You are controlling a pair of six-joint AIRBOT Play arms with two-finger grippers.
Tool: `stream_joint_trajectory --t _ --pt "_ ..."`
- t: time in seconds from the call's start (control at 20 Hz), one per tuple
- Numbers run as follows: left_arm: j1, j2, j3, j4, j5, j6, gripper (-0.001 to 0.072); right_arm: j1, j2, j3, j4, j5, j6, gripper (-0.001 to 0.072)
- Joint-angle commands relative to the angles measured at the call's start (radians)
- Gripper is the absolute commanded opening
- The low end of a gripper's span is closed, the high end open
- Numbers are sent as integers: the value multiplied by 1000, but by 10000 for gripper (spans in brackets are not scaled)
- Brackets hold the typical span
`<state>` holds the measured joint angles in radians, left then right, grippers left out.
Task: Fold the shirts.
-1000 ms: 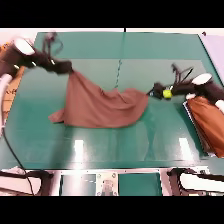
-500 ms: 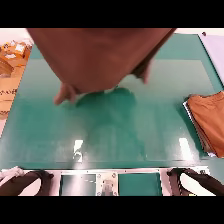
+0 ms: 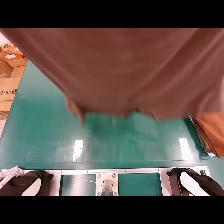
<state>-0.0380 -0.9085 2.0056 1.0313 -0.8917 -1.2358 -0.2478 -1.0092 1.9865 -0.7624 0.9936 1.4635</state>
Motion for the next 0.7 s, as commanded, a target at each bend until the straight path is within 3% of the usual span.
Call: stream_joint_trajectory --t 0.0,0.4,0.65 --pt "1 -92 -45 2 -46 -21 25 -11 -148 3 -4 19 7 19" --pt "1 -537 -143 25 -240 -51 25 54 -637 3 7 39 -2 18" --pt "1 -762 -261 101 -260 -100 26 114 -832 3 2 84 -8 19"
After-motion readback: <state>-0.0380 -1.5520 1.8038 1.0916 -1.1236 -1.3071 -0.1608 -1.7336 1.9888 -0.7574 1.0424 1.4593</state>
